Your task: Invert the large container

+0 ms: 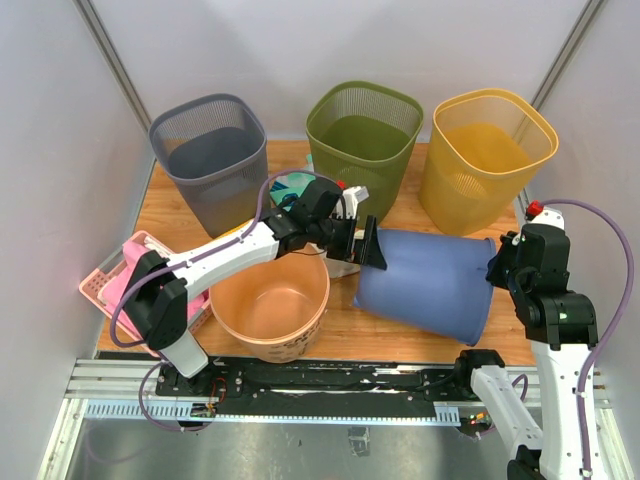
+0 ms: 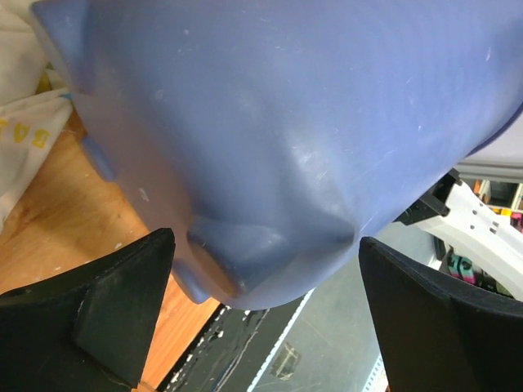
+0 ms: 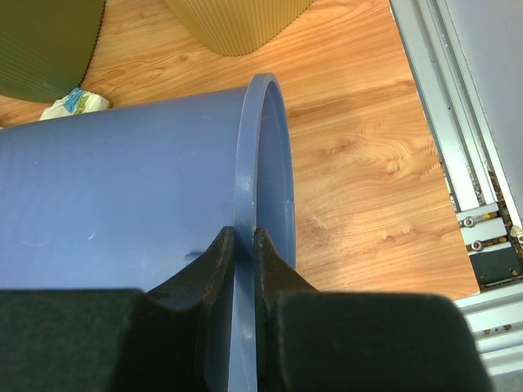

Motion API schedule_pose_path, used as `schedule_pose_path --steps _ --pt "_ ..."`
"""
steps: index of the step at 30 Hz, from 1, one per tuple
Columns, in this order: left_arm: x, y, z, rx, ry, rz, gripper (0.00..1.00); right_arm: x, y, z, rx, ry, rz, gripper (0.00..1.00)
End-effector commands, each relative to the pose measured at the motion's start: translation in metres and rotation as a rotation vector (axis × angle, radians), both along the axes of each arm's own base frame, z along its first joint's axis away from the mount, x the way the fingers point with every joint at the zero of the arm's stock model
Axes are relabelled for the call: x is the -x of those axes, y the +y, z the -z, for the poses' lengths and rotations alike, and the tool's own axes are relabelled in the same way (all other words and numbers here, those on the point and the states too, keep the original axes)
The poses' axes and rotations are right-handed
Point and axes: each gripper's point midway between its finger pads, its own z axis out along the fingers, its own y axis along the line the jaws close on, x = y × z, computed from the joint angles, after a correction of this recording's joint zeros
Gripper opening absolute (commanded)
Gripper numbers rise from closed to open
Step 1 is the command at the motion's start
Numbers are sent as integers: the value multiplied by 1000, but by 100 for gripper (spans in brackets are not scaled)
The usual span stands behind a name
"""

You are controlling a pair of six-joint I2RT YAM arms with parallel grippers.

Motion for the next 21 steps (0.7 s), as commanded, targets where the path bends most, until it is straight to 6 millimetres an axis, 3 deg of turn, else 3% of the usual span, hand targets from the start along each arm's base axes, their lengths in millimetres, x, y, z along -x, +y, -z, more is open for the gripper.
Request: schedule_pose_path --steps 1,7,14,21 --pt "12 -13 -20 119 -3 71 98 13 3 19 -23 91 -3 0" --pt "29 -23 -66 295 -1 166 93 12 5 22 -32 96 -4 0" --pt "38 -20 -123 411 -44 195 87 11 9 29 -41 114 -32 0" --pt "52 -18 -166 531 -52 252 82 9 30 47 -154 132 -71 0"
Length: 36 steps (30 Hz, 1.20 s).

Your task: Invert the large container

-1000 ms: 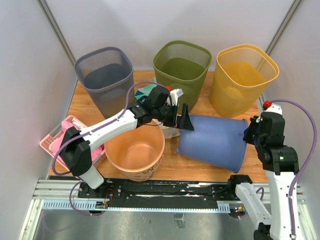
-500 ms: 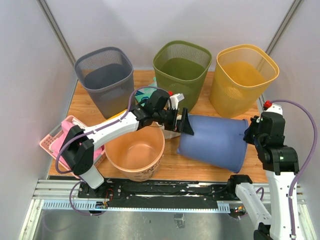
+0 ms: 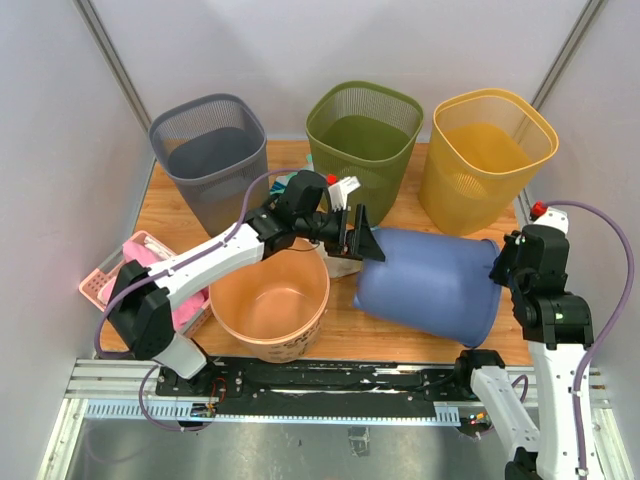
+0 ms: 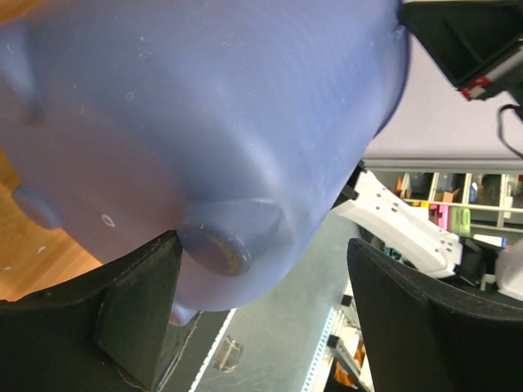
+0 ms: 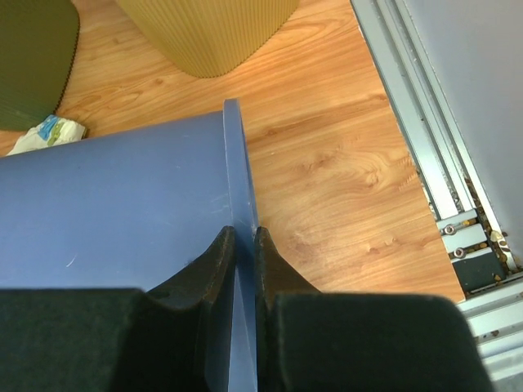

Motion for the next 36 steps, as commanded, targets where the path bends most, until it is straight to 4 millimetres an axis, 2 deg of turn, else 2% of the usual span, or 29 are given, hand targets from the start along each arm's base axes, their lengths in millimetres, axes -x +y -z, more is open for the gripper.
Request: schedule_pose_path --steps 1,9,16,19,22,24,26,29,30,33,36 --pt "35 -16 -122 359 -157 189 82 15 41 45 -200 151 -105 0" --pt "33 -18 -162 449 -221 188 80 12 49 71 -307 124 -38 1" --pt "35 -38 -170 483 -210 229 77 9 45 89 -345 101 47 5" --pt "37 -48 -166 481 -202 247 78 6 41 100 -339 100 84 9" --pt "40 -57 -156 473 -181 260 79 4 33 109 -308 114 120 16" --pt "42 -61 -151 468 -173 267 79 3 26 109 -276 118 139 33" --pt "41 -62 -150 457 -179 268 81 4 21 105 -247 118 151 48" --pt "35 -60 -153 407 -232 241 84 6 13 89 -196 102 142 58" --pt "32 -59 -162 388 -272 222 85 7 11 78 -177 86 132 60" --pt "19 -46 -170 290 -367 145 89 7 8 41 -118 33 76 65" --pt "14 -26 -165 190 -427 72 92 3 18 -1 -95 -33 -43 69"
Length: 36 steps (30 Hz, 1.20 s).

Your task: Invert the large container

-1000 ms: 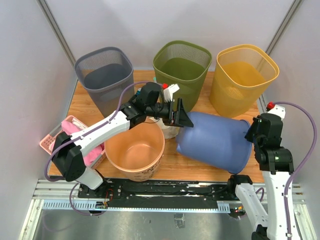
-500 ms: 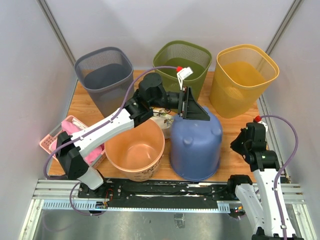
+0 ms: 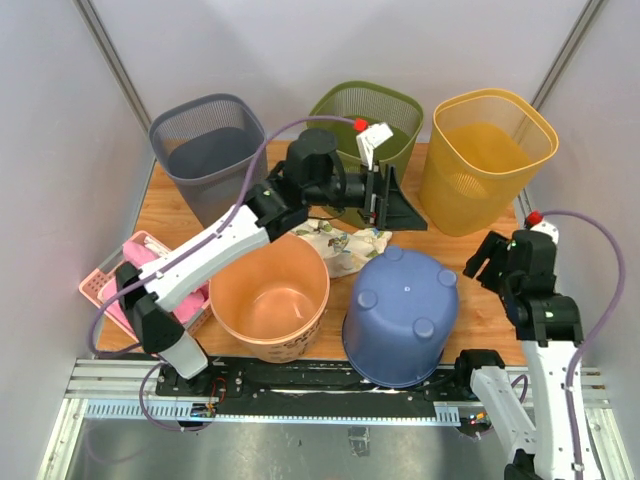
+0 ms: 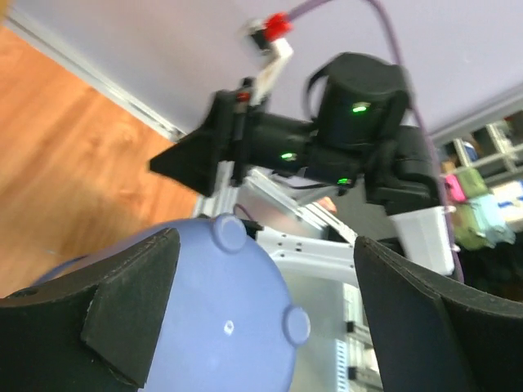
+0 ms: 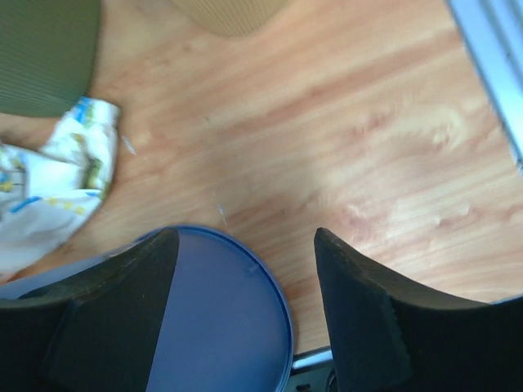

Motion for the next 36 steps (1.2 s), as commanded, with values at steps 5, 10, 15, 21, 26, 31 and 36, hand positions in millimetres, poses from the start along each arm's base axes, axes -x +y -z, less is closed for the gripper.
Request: schedule_pose_path --steps 5,10,15,21,26,31,36 --pt "13 66 34 -230 -146 -137 95 -2 54 -118 9 -295 -440 70" --pt "47 91 71 -294 -121 -32 95 18 85 -126 -54 -271 -657 71" --pt "78 95 90 -314 -108 59 95 40 99 -104 -114 -163 -760 72" --pt "95 80 104 -342 -83 140 93 42 88 -77 -101 -56 -696 72" --pt "94 63 103 -316 -50 173 93 41 69 -61 -50 -3 -596 72" --pt "84 34 98 -255 -11 188 93 44 44 -57 37 22 -472 72" --pt "57 3 103 -264 -20 144 93 50 18 -58 114 35 -330 72"
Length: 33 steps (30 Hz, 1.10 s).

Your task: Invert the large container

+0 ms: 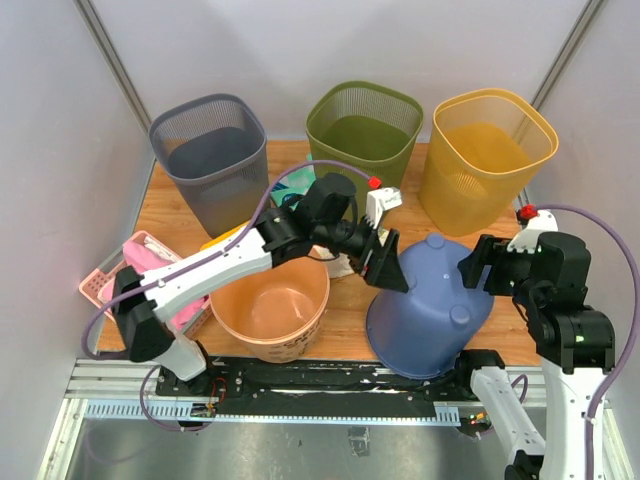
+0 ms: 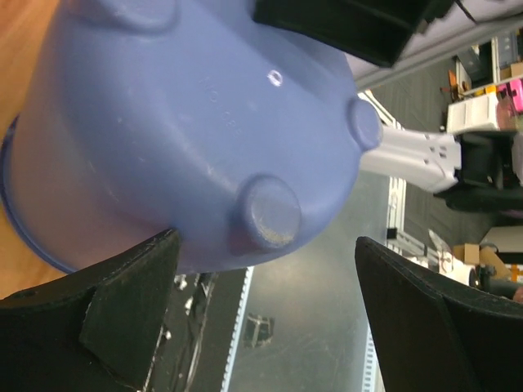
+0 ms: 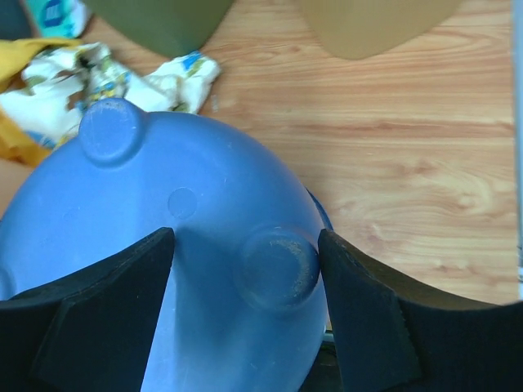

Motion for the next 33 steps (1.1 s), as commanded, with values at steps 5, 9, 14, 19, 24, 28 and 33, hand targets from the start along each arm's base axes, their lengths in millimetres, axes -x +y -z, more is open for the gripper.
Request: schedule_pose_path --steps 5,9,14,19,24,28,33 --pt "-43 -58 6 45 20 -13 95 31 -62 30 183 136 328 71" --pt "-56 -82 18 55 55 21 95 35 -85 29 237 144 472 72" --pt "-64 -115 14 134 100 65 95 39 -101 23 256 139 596 72" --pt "-95 -140 6 117 11 13 96 46 -119 -2 300 61 700 72" --pt "-111 -131 -36 120 -114 -64 99 47 -117 -45 272 -53 679 73" --pt "-113 -105 -68 148 -179 -127 99 32 -85 -76 181 -164 478 74" --pt "-99 -67 -101 155 -227 -181 99 6 -8 -99 5 -289 50 74"
